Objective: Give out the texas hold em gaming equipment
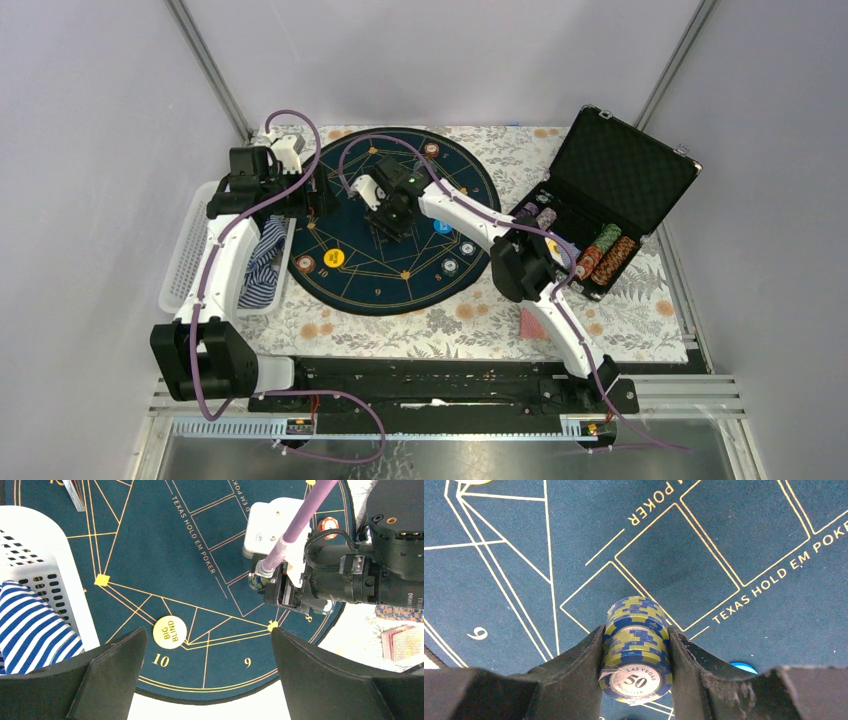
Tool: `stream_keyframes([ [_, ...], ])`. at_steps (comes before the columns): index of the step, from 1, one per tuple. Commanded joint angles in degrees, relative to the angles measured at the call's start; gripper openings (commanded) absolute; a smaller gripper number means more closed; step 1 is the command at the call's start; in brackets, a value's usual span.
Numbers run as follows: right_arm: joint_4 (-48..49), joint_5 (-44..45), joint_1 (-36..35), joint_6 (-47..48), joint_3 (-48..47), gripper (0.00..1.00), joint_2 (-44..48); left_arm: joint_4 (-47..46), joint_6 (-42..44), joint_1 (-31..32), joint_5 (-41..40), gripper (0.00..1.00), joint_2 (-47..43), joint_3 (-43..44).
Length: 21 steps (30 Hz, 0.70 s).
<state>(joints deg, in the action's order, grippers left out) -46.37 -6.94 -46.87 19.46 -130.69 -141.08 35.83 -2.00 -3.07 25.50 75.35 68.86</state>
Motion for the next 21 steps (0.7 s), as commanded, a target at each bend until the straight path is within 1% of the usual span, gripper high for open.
stream_keyframes([
  [1, 2.26, 0.70, -0.46, 0.29, 0.57, 0.34, 2.64, -3.27, -0.02, -0.29, 1.93, 0.99, -1.11, 0.54],
  [2, 2.74, 1.11, -0.57, 0.31, 1.44, 0.37, 2.72, -3.27, -0.12, -0.27, 1.97, 0.99, -0.97, 0.64],
  [3, 3.28, 1.29, -0.61, 0.31, 2.39, 0.38, 2.80, -3.24, -0.23, -0.31, 1.94, 0.99, -0.87, 0.82],
  [9, 5.65, 1.06, -0.54, 0.05, 5.75, 0.41, 3.17, -3.16, -0.31, -0.44, 1.67, 0.99, -0.79, 1.20],
  [10, 5.74, 1.05, -0.66, 0.05, 6.09, 0.44, 3.27, -3.14, -0.21, -0.50, 1.70, 0.99, -0.92, 1.19],
  [11, 5.85, 1.13, -0.60, 0.05, 6.52, 0.53, 3.45, -3.02, -0.20, -0.50, 1.67, 0.99, -0.91, 1.25],
  [12, 5.82, 1.14, -0.64, 0.00, 6.90, 0.59, 3.64, -2.96, -0.15, -0.55, 1.75, 0.99, -0.94, 1.27],
  [14, 5.15, 0.66, -0.63, -0.32, 6.85, 0.66, 4.27, -2.82, 0.02, -0.54, 1.76, 0.99, -0.82, 1.28],
  [16, 4.39, -0.36, -0.55, -0.78, 6.31, 0.77, 5.57, -2.86, 0.29, -0.55, 1.76, 0.99, -0.79, 1.21],
  [21, 2.89, -1.11, -0.30, -0.87, 6.60, 0.87, 11.70, -2.70, 1.52, -0.54, 1.35, 0.99, -0.75, 0.94],
])
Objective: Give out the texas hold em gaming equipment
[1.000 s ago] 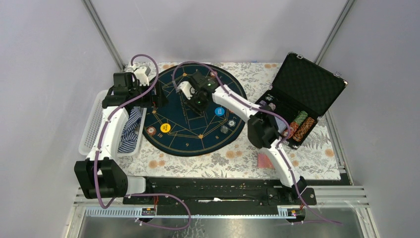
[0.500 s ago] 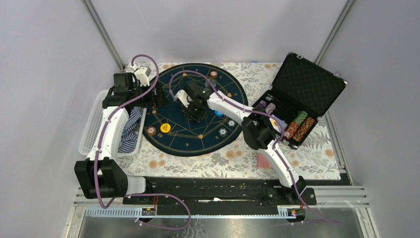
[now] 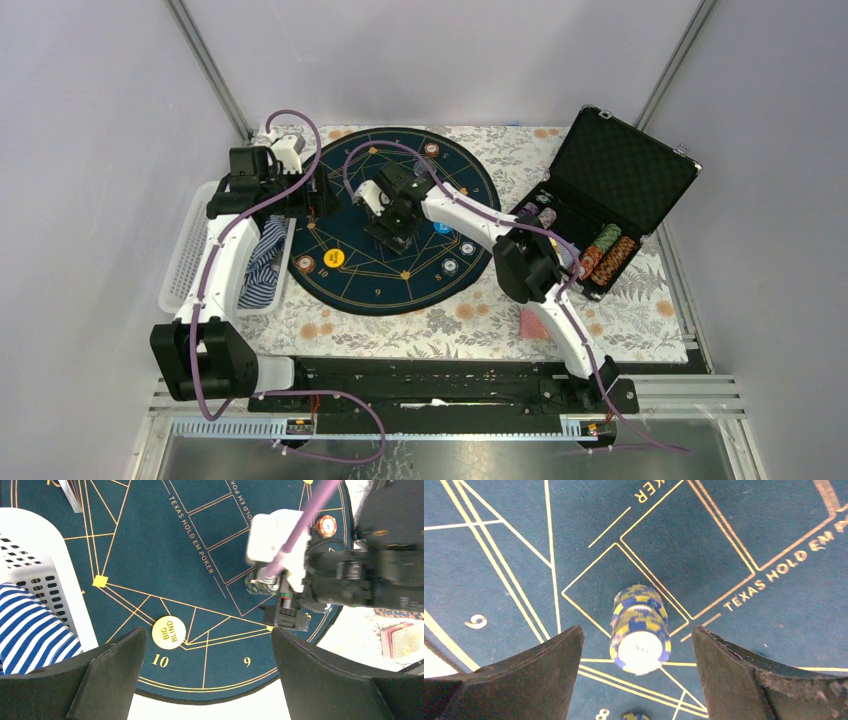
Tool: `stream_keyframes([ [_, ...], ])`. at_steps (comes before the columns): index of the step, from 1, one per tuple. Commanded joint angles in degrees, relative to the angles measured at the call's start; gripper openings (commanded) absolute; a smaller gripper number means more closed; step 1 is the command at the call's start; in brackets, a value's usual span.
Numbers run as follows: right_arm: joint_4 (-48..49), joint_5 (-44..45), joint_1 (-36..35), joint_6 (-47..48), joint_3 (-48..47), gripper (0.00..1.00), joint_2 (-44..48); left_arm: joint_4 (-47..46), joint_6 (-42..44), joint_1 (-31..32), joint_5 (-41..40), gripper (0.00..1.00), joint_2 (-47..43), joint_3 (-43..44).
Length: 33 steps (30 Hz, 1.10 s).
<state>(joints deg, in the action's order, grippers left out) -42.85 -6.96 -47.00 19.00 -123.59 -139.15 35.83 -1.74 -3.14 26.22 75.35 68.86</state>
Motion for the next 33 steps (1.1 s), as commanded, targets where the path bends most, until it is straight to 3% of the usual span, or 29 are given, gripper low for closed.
stream_keyframes([
  [1, -1.00, -1.59, 0.07, -0.31, 0.06, 0.88, 11.82, -2.51, 1.29, -0.47, 0.73, 0.99, -0.74, 0.93],
  [6, -1.65, -5.50, 3.45, -0.16, 7.72, 0.91, 21.29, -1.41, 4.43, -0.51, 1.92, 0.99, -0.19, 1.55],
  [12, 0.84, -9.97, 9.94, 0.15, 25.27, 0.92, 34.38, 1.61, 9.42, 0.36, 5.91, 0.99, 1.36, 2.17],
  [22, 7.21, -13.72, 20.51, -0.01, 48.80, 0.92, 48.94, 5.18, 15.90, 10.71, -3.90, 0.99, 5.84, 3.54],
  [28, 9.24, -15.61, 19.10, -0.71, 51.82, 0.85, 48.51, 4.19, 12.18, 11.48, -2.43, 0.99, 7.98, 4.86],
  [33, 11.90, -7.30, 13.14, -0.46, 50.56, 0.81, 45.38, 0.86, 8.72, 11.40, -4.72, 0.99, 6.82, 3.76],
])
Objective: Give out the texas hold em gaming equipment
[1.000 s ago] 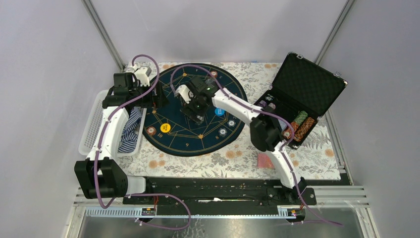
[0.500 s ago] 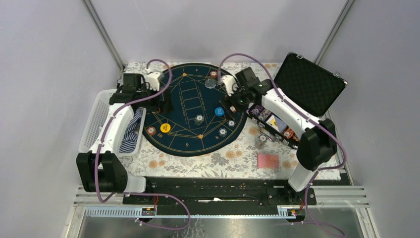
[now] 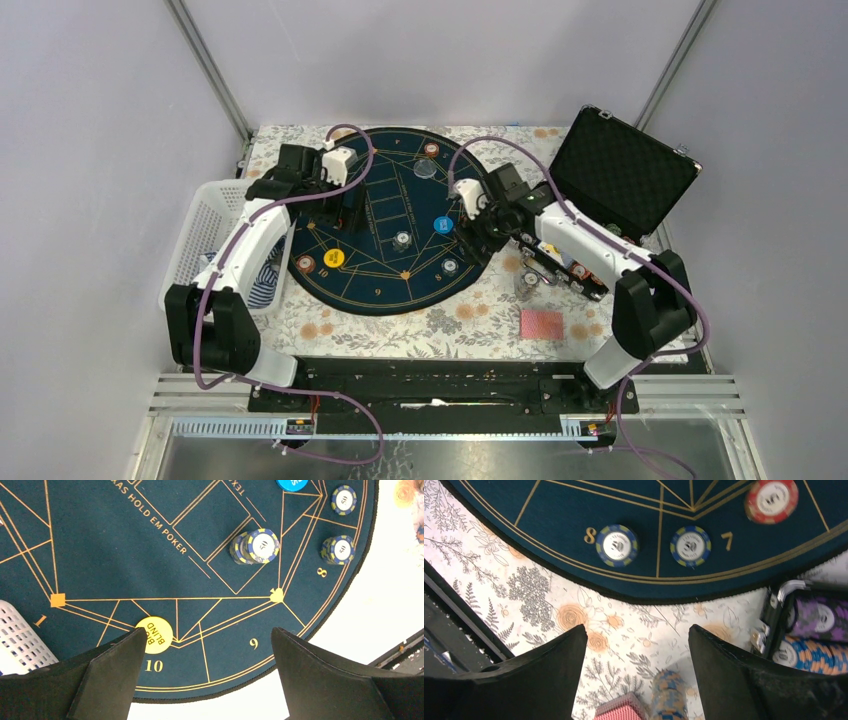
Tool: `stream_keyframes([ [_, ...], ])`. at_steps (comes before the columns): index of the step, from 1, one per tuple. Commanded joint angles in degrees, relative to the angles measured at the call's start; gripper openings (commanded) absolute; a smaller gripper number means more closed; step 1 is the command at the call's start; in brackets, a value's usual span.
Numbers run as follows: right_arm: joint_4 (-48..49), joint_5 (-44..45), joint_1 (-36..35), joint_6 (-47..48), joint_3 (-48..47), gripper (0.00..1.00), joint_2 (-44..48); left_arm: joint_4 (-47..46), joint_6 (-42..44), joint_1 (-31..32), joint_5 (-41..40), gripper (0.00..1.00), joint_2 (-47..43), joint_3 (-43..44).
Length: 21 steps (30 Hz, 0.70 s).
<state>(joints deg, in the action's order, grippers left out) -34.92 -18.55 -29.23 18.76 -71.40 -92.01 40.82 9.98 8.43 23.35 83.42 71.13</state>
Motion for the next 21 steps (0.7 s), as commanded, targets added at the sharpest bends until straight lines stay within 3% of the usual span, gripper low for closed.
stream_keyframes([
  [1, 4.14, 4.86, -5.43, -0.15, -2.14, 0.81, -2.56, -4.23, -3.22, -0.16, -2.15, 0.99, -1.50, 1.35],
  [21, 7.71, 9.77, -13.16, -1.27, -6.96, 0.77, -16.78, -6.31, -6.99, -4.38, -0.80, 0.99, -2.07, 0.45],
])
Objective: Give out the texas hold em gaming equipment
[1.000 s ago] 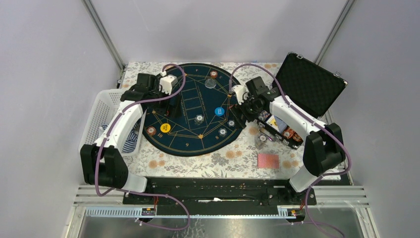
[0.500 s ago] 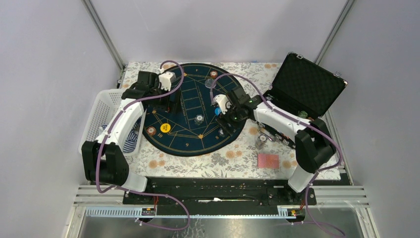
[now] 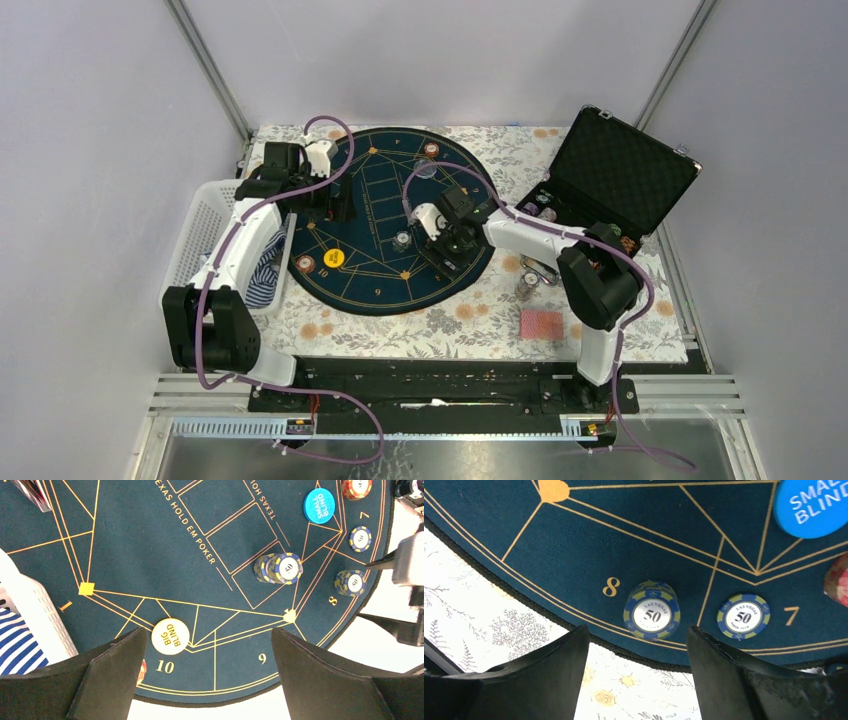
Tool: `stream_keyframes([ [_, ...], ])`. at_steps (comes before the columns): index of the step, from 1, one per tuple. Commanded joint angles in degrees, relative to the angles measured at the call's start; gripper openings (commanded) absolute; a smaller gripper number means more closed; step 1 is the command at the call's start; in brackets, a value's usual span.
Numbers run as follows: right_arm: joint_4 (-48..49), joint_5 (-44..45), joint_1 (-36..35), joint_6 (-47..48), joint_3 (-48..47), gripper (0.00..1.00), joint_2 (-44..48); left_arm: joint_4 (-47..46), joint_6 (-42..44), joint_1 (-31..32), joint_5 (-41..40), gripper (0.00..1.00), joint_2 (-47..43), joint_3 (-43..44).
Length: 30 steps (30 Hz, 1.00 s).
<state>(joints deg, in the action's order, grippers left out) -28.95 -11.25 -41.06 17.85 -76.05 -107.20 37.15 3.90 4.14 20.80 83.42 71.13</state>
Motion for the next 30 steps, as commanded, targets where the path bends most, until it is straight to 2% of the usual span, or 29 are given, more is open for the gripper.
stream_keyframes([
  [1, 2.21, 3.17, -1.50, -0.36, -2.30, 0.77, -1.99, -2.67, -0.89, -0.10, 1.78, 0.99, -2.11, 0.42],
  [11, 2.83, 7.46, -1.50, -0.71, -3.71, 0.76, -5.50, -2.96, -0.83, -0.27, 1.95, 0.99, -2.38, -0.01],
  [14, 2.57, 7.32, -1.54, -0.59, -4.21, 0.70, -6.06, -3.00, -0.86, -0.27, 2.14, 0.99, -2.29, -0.02],
  [22, 1.05, 6.50, -0.45, -0.36, -4.84, 0.44, -4.63, -2.96, -0.85, -0.29, 2.21, 0.99, -2.28, 0.15],
  [25, 0.16, 5.49, 2.13, -0.36, -5.72, 0.39, -2.83, -2.96, -0.74, -0.27, 2.33, 0.99, -2.27, 0.06],
  [30, -0.66, 4.47, 7.59, 0.21, -7.18, 0.38, -1.19, -2.96, -0.87, -0.27, 2.65, 0.99, -1.87, 0.36],
])
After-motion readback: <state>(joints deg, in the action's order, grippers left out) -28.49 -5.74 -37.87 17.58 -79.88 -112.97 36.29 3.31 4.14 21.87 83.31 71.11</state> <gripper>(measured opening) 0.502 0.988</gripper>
